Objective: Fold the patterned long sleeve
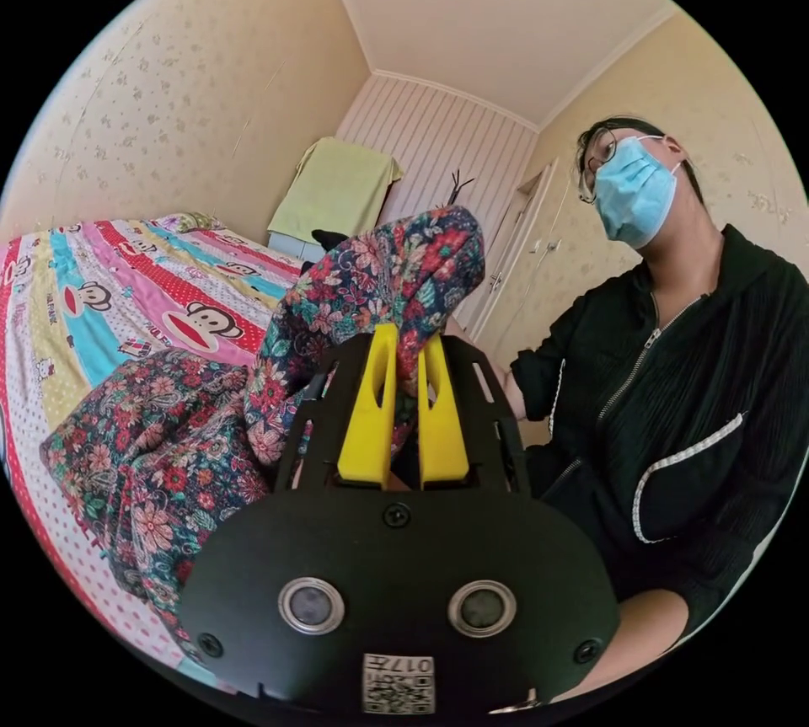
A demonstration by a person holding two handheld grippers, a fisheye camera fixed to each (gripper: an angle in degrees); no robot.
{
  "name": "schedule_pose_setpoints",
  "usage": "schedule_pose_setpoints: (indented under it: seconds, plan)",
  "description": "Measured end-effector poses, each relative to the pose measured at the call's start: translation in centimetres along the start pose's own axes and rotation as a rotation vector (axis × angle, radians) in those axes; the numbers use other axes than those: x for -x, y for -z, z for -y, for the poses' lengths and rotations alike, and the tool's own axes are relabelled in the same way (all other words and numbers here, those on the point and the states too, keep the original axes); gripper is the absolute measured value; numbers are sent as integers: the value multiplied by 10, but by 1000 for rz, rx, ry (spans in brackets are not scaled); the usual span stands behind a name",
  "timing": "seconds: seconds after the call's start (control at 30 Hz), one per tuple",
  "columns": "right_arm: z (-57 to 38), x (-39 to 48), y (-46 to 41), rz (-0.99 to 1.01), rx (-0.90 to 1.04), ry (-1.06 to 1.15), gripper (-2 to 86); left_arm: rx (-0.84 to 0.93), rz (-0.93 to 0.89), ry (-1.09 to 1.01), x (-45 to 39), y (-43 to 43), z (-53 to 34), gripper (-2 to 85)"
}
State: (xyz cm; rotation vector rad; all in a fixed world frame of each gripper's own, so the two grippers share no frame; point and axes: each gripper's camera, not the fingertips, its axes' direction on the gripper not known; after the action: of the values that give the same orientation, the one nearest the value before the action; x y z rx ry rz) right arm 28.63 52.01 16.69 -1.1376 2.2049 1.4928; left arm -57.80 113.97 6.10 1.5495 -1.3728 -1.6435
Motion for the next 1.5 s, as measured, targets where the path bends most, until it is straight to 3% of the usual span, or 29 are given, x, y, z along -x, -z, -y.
schedule_pose_setpoints:
  seconds: [0.1,0.2,0.27,0.37,0.43,0.5,0.6,0.7,0.83,1.07,1.2,1.37,1.5]
  plan:
    - [51,-4,-45,53,147,169,141,11,-4,3,4,-7,-7,44]
    - [87,-25,-102,165,357,249,134,26,-13,6,8,-17,-12,45]
    - [103,-48,-148,347,493,234,134,33,-25,8,11,-21,-16,45]
    - [105,-57,-207,578,649,239,108,14,-31,26,17,-23,-25,46]
    - [100,-52,-231,604,673,269,64,-33,-38,65,25,-17,-36,48]
    - [100,-51,-236,505,575,274,40,-80,-33,100,30,-7,-49,54]
    - [105,-64,-220,309,374,173,34,-294,-15,181,36,36,-81,74]
    - [127,-81,-188,124,220,22,35,-504,-10,100,15,86,-112,29]
    - [195,-76,-163,-152,168,-18,33,-382,213,-8,-42,108,-114,27]
    - [359,-39,-141,-508,29,-12,27,-289,309,-197,-119,59,-83,71]
    - [441,-11,-113,-740,-89,-43,28,-152,485,-235,-152,21,-56,84]
    - [532,26,-76,-1035,-256,-129,31,-231,522,-338,-185,-16,-27,143]
    - [576,41,-70,-1185,-264,-100,33,-343,672,-435,-219,-45,-6,179]
